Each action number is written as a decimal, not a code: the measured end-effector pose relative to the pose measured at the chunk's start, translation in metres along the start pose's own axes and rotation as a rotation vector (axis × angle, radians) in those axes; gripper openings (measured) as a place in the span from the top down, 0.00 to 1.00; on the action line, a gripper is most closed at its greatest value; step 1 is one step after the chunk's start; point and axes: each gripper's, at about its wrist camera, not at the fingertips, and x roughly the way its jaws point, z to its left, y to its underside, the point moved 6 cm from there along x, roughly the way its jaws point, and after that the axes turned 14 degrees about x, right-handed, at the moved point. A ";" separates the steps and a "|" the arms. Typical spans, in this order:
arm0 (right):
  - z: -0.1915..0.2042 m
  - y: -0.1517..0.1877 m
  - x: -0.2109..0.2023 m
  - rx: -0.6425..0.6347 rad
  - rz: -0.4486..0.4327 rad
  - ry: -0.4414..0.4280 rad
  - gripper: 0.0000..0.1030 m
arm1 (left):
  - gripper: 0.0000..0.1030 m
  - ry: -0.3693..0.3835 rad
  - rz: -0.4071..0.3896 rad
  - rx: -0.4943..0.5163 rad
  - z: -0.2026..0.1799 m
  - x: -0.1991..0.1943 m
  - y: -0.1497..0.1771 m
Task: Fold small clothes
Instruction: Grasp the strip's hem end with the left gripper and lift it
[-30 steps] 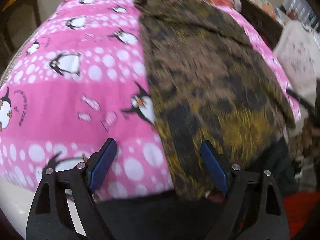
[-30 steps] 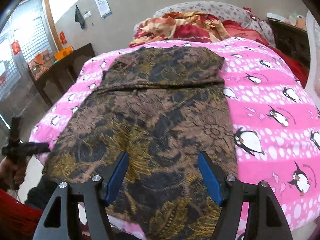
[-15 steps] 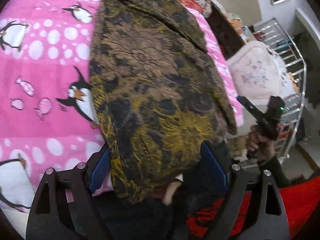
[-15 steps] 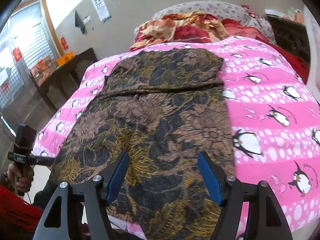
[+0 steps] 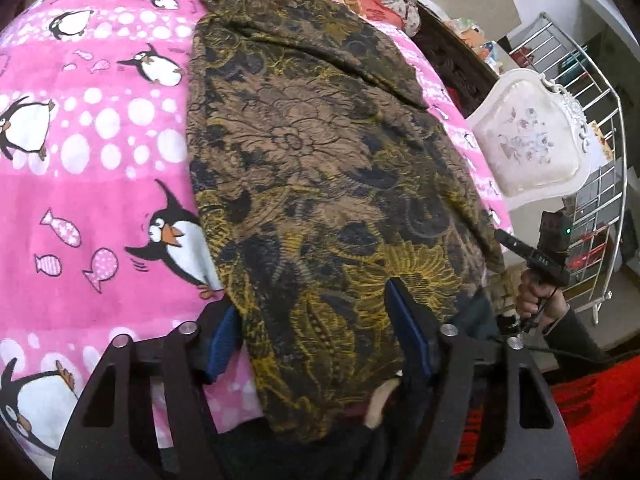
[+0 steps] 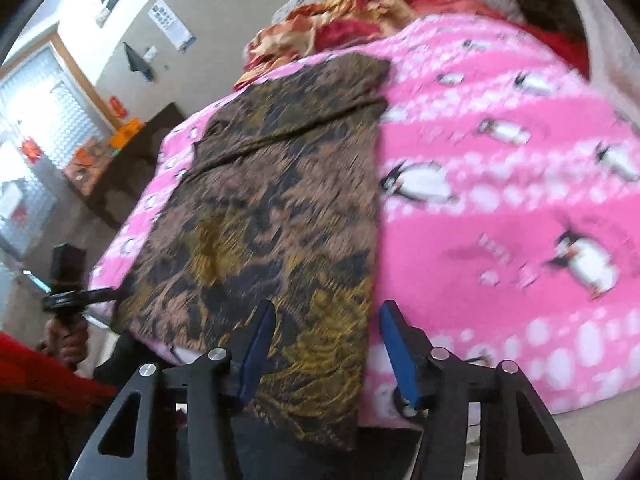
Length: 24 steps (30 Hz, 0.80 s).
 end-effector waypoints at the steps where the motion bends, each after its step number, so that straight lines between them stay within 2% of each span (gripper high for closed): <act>1: -0.004 -0.002 -0.001 0.019 -0.009 -0.022 0.53 | 0.35 0.001 -0.005 -0.004 -0.001 0.000 0.001; 3: -0.009 -0.005 -0.003 0.085 0.005 -0.110 0.54 | 0.36 -0.002 -0.003 0.003 -0.002 0.000 0.002; 5: -0.001 0.002 -0.002 0.092 0.081 -0.253 0.55 | 0.50 -0.010 -0.002 -0.004 -0.001 -0.001 0.004; 6: 0.003 0.007 -0.001 0.073 0.110 -0.275 0.55 | 0.50 -0.014 -0.003 -0.014 0.001 -0.001 0.004; 8: -0.001 0.008 0.001 0.087 0.103 -0.270 0.59 | 0.50 -0.013 -0.010 -0.031 0.004 -0.002 0.005; 10: -0.008 0.007 0.002 0.146 0.089 -0.309 0.60 | 0.50 -0.017 -0.010 -0.041 0.005 0.000 0.004; 12: 0.000 0.011 0.004 0.108 0.098 -0.316 0.60 | 0.50 -0.032 -0.012 -0.030 0.002 0.001 0.000; 16: 0.003 0.011 0.010 0.061 0.104 -0.262 0.64 | 0.50 -0.040 -0.032 -0.051 0.003 0.004 -0.005; 17: 0.007 0.011 0.011 0.036 0.100 -0.258 0.64 | 0.55 -0.043 -0.036 -0.065 0.004 0.004 -0.005; 18: 0.009 0.011 0.011 0.019 0.099 -0.249 0.69 | 0.67 -0.056 -0.045 -0.080 0.005 0.001 -0.006; 19: 0.012 0.008 0.010 0.002 0.088 -0.237 0.77 | 0.96 -0.064 -0.043 -0.096 0.008 0.000 -0.006; 20: 0.014 0.006 0.006 0.007 0.074 -0.265 0.93 | 0.96 -0.071 -0.042 -0.120 0.012 -0.001 -0.005; 24: 0.027 -0.005 -0.029 -0.002 -0.056 -0.378 0.95 | 0.97 -0.074 -0.120 -0.138 0.013 -0.027 -0.009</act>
